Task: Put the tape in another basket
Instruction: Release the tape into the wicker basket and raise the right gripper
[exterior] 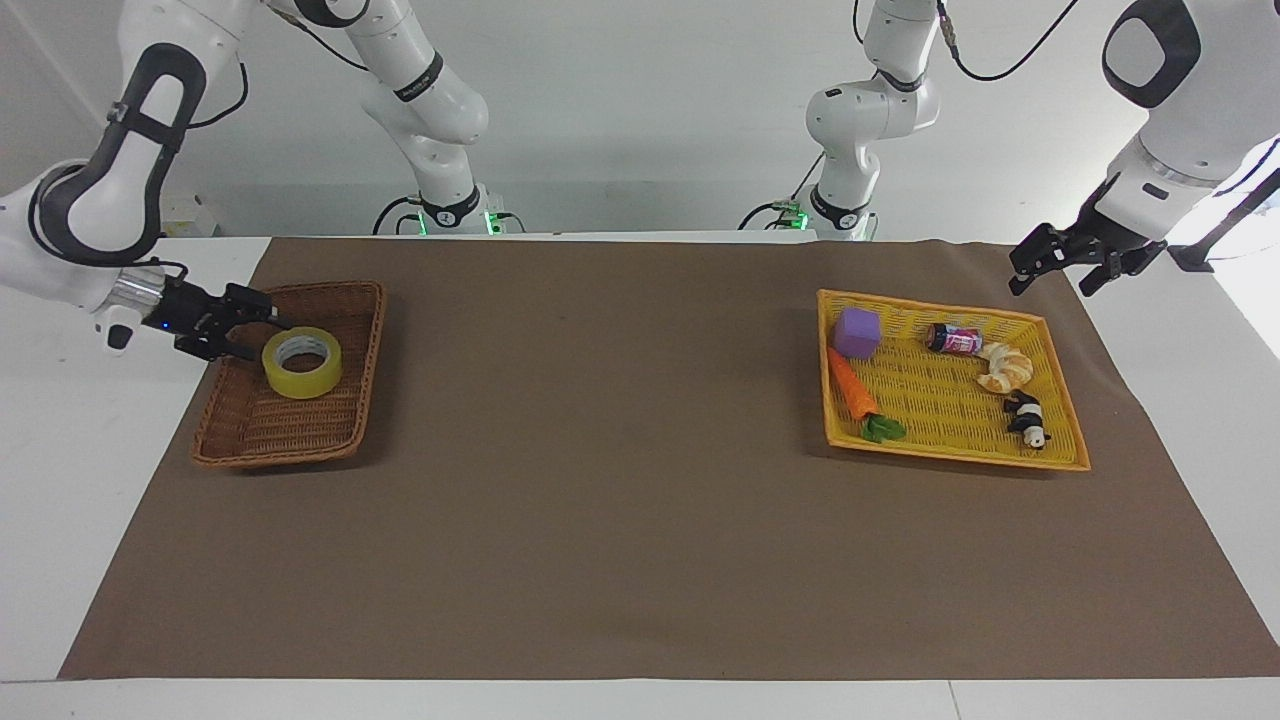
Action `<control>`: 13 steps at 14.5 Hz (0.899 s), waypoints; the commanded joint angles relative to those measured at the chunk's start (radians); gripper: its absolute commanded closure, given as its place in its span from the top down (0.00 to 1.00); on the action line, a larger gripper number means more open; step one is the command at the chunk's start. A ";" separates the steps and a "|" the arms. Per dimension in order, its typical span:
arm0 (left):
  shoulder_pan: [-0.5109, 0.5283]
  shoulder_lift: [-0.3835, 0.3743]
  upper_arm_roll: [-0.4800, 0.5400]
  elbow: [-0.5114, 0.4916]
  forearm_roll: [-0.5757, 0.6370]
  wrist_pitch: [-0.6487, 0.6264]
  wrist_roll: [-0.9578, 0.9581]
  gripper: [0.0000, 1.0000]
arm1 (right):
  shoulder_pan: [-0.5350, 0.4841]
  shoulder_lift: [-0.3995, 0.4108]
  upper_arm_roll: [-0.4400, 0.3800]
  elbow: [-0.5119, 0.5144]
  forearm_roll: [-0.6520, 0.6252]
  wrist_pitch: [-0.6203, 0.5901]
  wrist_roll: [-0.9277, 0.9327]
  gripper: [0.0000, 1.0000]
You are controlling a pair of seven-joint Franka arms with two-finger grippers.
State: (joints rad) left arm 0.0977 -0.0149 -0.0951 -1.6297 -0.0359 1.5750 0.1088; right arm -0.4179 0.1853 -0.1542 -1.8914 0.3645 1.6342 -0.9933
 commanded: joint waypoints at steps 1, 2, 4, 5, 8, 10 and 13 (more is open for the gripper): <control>0.002 -0.026 -0.003 -0.027 0.017 -0.006 0.009 1.00 | 0.068 -0.110 0.008 0.021 -0.087 0.003 0.027 1.00; 0.001 -0.026 -0.003 -0.027 0.017 0.000 0.009 1.00 | 0.114 -0.142 0.008 0.028 -0.119 0.003 0.051 1.00; -0.003 -0.026 -0.005 -0.021 0.017 -0.001 0.012 1.00 | 0.201 -0.213 0.008 0.031 -0.203 0.003 0.189 1.00; -0.004 -0.022 -0.008 -0.015 0.022 0.006 0.012 1.00 | 0.252 -0.246 0.008 0.031 -0.234 -0.002 0.281 1.00; -0.041 -0.011 -0.008 0.014 0.034 0.014 0.012 1.00 | 0.335 -0.290 0.010 0.069 -0.315 -0.046 0.456 1.00; -0.058 -0.013 -0.003 0.014 0.028 -0.009 0.012 1.00 | 0.360 -0.270 0.013 0.168 -0.354 -0.136 0.610 1.00; -0.082 0.001 -0.002 0.019 0.030 -0.036 0.012 1.00 | 0.361 -0.262 0.045 0.257 -0.390 -0.223 0.769 1.00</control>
State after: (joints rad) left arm 0.0401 -0.0168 -0.1085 -1.6142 -0.0243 1.5685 0.1142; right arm -0.0539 -0.1071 -0.1296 -1.7164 0.0128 1.4643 -0.2967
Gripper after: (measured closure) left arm 0.000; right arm 0.000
